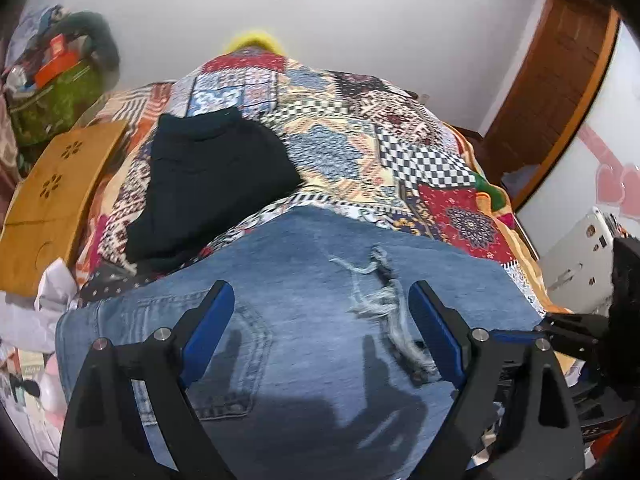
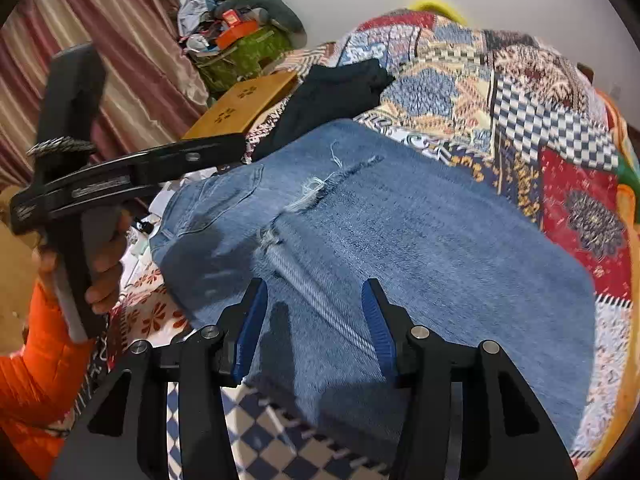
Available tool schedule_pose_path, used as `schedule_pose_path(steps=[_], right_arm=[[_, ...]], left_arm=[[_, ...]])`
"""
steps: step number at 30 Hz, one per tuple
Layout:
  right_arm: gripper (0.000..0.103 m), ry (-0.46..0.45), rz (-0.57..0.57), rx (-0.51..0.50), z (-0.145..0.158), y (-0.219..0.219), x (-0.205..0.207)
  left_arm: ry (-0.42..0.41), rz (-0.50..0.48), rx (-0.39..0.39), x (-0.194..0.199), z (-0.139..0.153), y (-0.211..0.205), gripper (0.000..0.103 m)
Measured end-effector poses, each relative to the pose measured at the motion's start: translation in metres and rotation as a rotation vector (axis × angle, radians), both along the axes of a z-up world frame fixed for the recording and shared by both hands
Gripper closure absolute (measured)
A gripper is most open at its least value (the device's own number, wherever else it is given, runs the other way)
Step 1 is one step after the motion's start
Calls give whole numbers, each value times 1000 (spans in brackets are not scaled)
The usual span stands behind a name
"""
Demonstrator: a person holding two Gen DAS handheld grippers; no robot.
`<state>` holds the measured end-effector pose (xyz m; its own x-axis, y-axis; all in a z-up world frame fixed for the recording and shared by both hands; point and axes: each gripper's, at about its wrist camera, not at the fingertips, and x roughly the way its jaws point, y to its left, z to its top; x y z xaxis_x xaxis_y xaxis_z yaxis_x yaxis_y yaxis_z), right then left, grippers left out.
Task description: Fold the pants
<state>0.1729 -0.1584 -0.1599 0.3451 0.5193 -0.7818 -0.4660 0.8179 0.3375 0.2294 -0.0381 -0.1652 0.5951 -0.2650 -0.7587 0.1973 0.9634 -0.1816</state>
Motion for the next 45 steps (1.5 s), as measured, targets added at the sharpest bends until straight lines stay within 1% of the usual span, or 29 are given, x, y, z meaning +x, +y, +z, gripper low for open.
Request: schedule_pose_path(steps=[2,5,6,7,8,10,13,16,18,19,21,23,26,28,31,35,39,42,45], right_arm=[[57,-24,-14,-16,7,-7,-6],[56,-51,-83,-15,16,-32,-5],[54,-59,-111,-12,19,-42,-6],[49,-70,-150,-12,23,-57,-6],[47,-76,-171,-13,25,-65,-5],[47,-87,-227,-23,26,-86,-2],[47,-62,-283,-35,19,-109,6],[47,-1,-315,-38,-1,-122,17],[47,46,-313,-54,-17,-125,20],[47,74,-306,-65,-27,-125,21],[47,128,-283,-79,-46,-123,18],[45,118,-304,-44,-51,-128,10],[44,129,-312,-17,-48,-134,2],[44,122,-315,-21,-47,-135,-6],[44,99,-317,-44,-43,-134,-17],[44,77,-322,-85,-37,-132,-21],[43,45,-298,-144,-28,-126,-19],[42,15,-281,-149,-16,-121,-18],[39,-35,-266,-143,-1,-111,-16]], left_arm=[[-9,-25,20,2,3,-13,14],[-14,-60,54,7,4,-33,13],[-15,-73,67,10,4,-40,13],[-15,-85,78,11,4,-47,13],[-12,-97,88,15,2,-54,13],[0,-119,108,21,-3,-67,12],[24,-137,159,32,-16,-86,12],[65,-151,244,37,-37,-101,12],[100,-170,292,36,-54,-106,12],[95,-171,297,33,-59,-106,12],[91,-177,287,28,-58,-102,12],[95,-185,281,23,-58,-99,12],[84,-184,277,14,-57,-93,11],[82,-180,273,8,-55,-88,11],[76,-172,266,-1,-53,-81,11],[58,-160,267,-15,-48,-66,8],[56,-157,231,-25,-37,-47,8],[16,-95,249,-33,-23,-27,9],[-26,-1,250,-40,-9,5,8]])
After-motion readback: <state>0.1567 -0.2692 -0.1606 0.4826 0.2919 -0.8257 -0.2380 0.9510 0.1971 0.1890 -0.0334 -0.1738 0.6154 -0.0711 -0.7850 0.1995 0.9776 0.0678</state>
